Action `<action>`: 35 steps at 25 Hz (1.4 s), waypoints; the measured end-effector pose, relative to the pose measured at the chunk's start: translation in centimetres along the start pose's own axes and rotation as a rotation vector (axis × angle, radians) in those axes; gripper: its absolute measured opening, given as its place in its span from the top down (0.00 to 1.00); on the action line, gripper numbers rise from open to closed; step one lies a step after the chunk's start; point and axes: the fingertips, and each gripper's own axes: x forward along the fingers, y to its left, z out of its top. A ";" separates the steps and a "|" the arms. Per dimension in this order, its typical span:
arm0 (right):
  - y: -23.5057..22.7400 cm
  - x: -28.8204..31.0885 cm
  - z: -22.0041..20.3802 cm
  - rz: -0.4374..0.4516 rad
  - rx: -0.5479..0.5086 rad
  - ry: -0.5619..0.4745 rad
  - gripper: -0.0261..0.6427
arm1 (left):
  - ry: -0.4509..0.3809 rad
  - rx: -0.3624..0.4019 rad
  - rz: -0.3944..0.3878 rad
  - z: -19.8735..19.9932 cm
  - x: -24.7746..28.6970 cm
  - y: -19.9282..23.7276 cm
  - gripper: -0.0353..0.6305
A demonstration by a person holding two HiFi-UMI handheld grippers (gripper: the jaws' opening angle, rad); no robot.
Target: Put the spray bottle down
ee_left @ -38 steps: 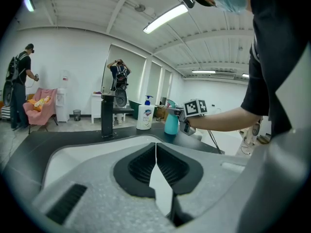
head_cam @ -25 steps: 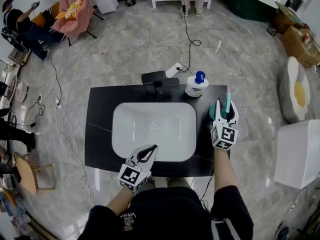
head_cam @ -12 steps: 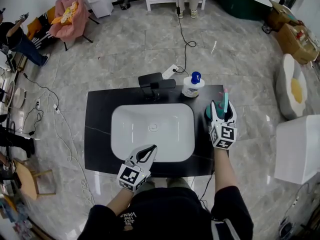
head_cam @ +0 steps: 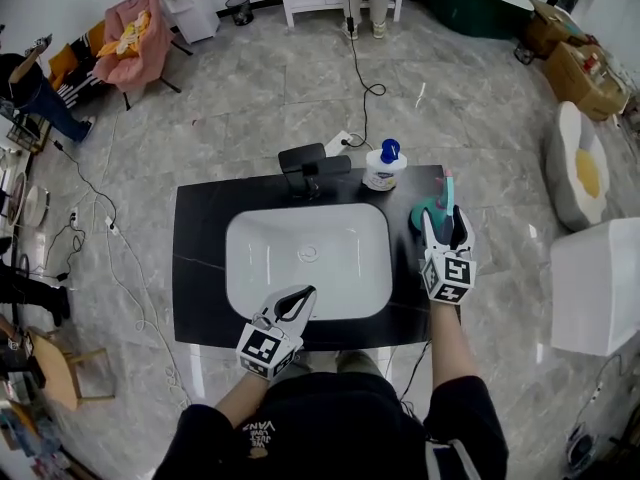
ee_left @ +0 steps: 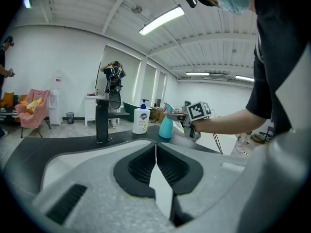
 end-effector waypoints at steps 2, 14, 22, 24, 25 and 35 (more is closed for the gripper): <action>0.3 -1.0 -0.1 -0.006 0.001 0.005 0.55 | -0.006 0.008 -0.018 0.1 -0.1 0.0 0.92; 3.0 -8.6 -0.3 -0.104 0.030 0.023 0.58 | -0.025 0.055 -0.133 0.8 -2.4 -0.3 0.92; 6.9 -14.4 -0.4 -0.136 0.048 0.021 0.80 | -0.051 0.081 -0.225 1.2 -4.2 -0.9 0.92; 8.0 -15.9 -0.1 -0.147 0.051 0.012 0.84 | -0.055 0.091 -0.253 1.3 -4.8 -1.2 0.92; 8.5 -16.7 0.0 -0.154 0.055 0.005 0.85 | -0.058 0.097 -0.268 1.3 -5.1 -1.3 0.92; 14.1 -22.4 0.1 -0.198 0.118 -0.041 0.95 | -0.050 0.129 -0.351 -0.3 -8.4 -0.8 0.92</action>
